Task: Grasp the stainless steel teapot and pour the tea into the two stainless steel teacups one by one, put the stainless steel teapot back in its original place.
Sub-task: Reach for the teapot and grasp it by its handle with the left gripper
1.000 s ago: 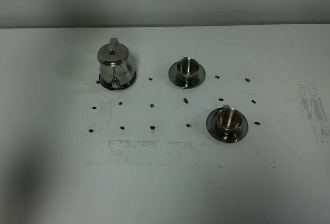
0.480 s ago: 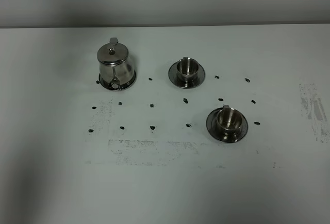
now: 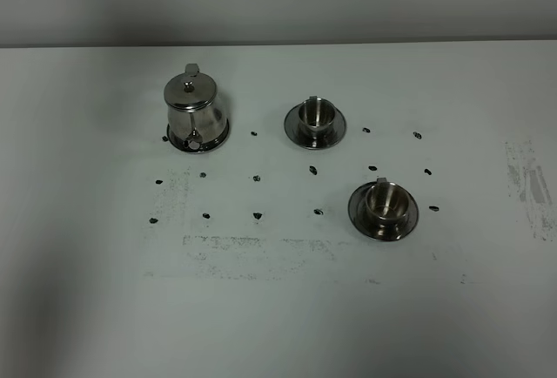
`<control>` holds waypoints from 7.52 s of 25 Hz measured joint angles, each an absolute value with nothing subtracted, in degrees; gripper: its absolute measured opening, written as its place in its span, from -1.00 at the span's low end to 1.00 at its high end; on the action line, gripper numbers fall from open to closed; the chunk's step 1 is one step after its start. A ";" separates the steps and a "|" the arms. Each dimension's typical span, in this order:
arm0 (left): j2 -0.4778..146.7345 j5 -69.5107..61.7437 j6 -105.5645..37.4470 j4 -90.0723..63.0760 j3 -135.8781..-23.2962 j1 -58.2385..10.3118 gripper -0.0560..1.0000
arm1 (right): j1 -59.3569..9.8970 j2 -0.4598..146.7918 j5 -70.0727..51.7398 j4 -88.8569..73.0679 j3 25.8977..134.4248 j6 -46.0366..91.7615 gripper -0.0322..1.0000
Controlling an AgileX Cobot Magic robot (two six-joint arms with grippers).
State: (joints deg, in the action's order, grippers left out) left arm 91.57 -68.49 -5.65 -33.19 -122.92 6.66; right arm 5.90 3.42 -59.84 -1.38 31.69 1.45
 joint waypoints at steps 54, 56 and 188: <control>91.57 -68.49 -8.05 -33.19 -122.92 6.66 0.33 | -5.59 3.47 -63.72 -1.92 29.99 3.36 0.21; 91.57 -68.49 -8.05 -33.19 -122.92 6.66 0.33 | -4.75 3.47 -63.72 -1.87 29.99 3.36 0.21; 138.79 -42.15 -3.37 23.37 -122.90 -20.94 0.03 | -4.32 3.47 -63.72 -1.87 29.99 3.36 0.20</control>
State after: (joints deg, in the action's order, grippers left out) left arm 138.79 -42.15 -3.37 23.37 -122.90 -20.94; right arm -4.32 3.47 -63.72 -1.87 29.99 3.36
